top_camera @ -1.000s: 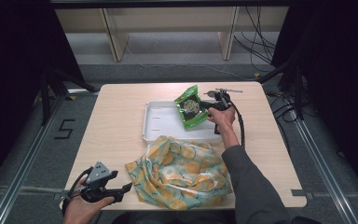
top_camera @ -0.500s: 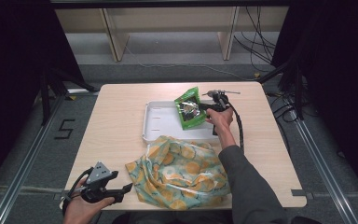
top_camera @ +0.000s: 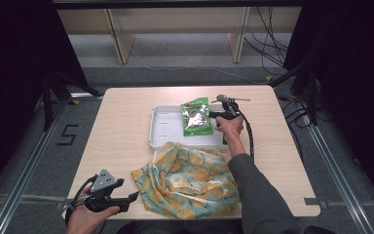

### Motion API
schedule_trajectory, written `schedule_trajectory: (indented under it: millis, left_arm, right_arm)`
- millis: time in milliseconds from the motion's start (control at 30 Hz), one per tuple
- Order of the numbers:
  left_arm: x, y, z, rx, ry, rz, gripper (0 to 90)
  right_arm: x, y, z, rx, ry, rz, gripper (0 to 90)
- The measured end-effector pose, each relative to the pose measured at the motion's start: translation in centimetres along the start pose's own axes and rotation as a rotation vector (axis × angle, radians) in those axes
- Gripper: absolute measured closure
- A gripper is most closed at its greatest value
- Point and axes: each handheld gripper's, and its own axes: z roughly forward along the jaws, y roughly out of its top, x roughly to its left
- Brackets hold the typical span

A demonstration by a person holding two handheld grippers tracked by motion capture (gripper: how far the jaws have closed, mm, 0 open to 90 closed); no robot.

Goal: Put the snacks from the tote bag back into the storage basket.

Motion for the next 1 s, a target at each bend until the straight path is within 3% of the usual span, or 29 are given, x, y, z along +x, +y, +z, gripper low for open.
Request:
schedule_trajectory:
  millis: [167,200,267,367,400,433,467,567,600,700,800,833,900,933,967,1000]
  left_arm:
    - [0.0,0.0,0.1,-0.011,0.008,0.005,28.8]
    - [0.0,0.0,0.0,-0.004,0.004,0.006,28.7]
    - [0.0,0.0,0.0,0.002,0.003,0.003,28.7]
    - [0.0,0.0,0.1,0.0,0.004,0.0,28.7]
    - [0.0,0.0,0.1,-0.008,0.006,-0.009,28.7]
    - [-0.1,0.0,0.1,-0.006,0.009,-0.017,28.7]
    - [0.0,0.0,0.2,-0.009,0.004,-0.016,28.7]
    - [0.0,-0.1,0.1,-0.008,0.013,-0.014,28.7]
    - [0.1,-0.1,0.1,-0.005,0.012,-0.016,28.7]
    - [0.2,-0.1,0.1,0.004,0.008,0.0,28.7]
    - [0.0,-0.1,0.2,-0.017,0.017,-0.016,28.7]
    - [0.1,0.0,0.1,0.01,0.006,-0.018,28.7]
    - [0.2,-0.1,0.1,0.007,0.008,0.002,28.6]
    - [0.2,-0.1,0.0,0.008,0.011,0.002,28.6]
    - [0.2,-0.1,0.0,0.008,0.011,0.002,28.7]
    - [0.2,-0.1,0.1,0.005,0.009,0.001,28.6]
  right_arm:
    - [0.3,0.3,-0.4,0.001,0.0,0.004,88.1]
    - [0.4,0.4,-0.5,0.002,-0.001,-0.022,88.1]
    - [0.8,0.6,-0.7,0.007,-0.003,-0.017,87.4]
    - [0.8,0.9,-1.1,0.006,0.002,-0.08,86.0]
    - [1.1,1.0,-1.3,0.01,0.014,-0.071,85.8]
    - [1.7,0.9,-1.6,0.026,0.019,-0.021,85.3]
    - [1.2,1.1,-1.6,0.008,0.022,-0.098,84.7]
    - [1.5,1.2,-2.2,0.009,0.031,-0.106,82.9]
    - [1.4,1.3,-2.4,0.008,0.033,-0.133,81.8]
    - [1.8,1.4,-3.2,0.024,0.042,-0.133,80.0]
    - [1.8,1.4,-3.8,0.025,0.044,-0.151,79.1]
    - [1.7,1.4,-3.9,0.025,0.05,-0.159,78.7]
    - [1.7,1.5,-4.2,0.026,0.054,-0.169,78.1]
    - [2.2,1.4,-4.5,0.04,0.059,-0.126,77.6]
    - [1.8,1.5,-4.5,0.026,0.06,-0.181,77.2]
    - [1.9,1.5,-4.6,0.027,0.06,-0.183,76.9]
